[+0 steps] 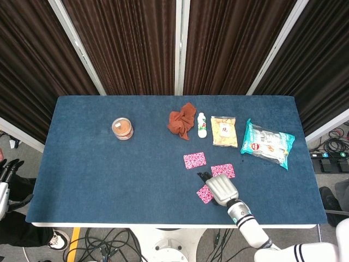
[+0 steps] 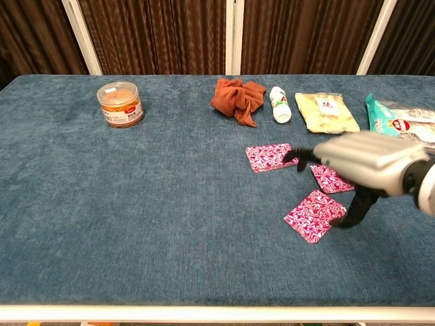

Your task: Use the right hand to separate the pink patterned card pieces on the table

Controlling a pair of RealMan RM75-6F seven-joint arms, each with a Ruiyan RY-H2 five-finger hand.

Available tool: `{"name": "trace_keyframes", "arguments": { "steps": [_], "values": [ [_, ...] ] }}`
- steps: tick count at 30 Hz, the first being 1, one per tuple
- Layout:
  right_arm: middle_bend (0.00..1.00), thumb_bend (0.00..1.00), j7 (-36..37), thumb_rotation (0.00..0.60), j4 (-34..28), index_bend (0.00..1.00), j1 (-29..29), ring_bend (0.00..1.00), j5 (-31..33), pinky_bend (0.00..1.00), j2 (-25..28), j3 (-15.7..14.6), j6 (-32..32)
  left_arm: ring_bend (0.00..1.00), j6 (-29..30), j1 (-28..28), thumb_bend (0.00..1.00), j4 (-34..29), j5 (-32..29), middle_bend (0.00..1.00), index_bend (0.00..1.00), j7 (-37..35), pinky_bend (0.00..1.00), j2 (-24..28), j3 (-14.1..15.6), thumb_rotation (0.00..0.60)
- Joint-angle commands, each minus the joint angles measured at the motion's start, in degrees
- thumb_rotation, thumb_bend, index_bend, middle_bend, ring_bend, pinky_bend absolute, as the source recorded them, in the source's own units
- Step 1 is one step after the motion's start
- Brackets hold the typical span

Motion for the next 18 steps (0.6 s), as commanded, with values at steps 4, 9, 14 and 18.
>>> {"name": "trace_keyframes", "arguments": {
  "steps": [4,9,14,18],
  "values": [
    [0.24,0.1,9.48,0.6,-0.82,0.14,-7.52,0.81,-12.98,0.91,7.29,-0.92,11.46,0.0,0.01,-0.1,0.15,-0.59,0.27,0.09,0.13,0.22,0.11,0.14,-0.01,0.6],
    [0.19,0.1,16.76,0.6,3.1,0.15,-15.52,0.48,-20.33,0.67,13.27,-4.4,20.63,0.0,-0.14,0.03,0.15,-0.95,0.5,0.09,0.13,0.29,0.11,0.12,0.34,0.6],
    [0.04,0.07,25.01,0.6,8.04,0.06,-22.4,0.03,-26.17,0.06,18.6,-9.47,24.64,0.0,-0.5,-0.38,0.15,-1.6,0.68,0.09,0.13,0.84,0.11,-0.04,0.19,0.6],
    [0.0,0.09,35.31,0.6,17.87,0.02,-27.84,0.0,-30.0,0.0,17.31,-9.95,29.69,0.0,-1.05,-0.49,0.15,-2.28,0.59,0.09,0.13,1.79,0.11,0.01,0.44,0.6]
  ]
}}
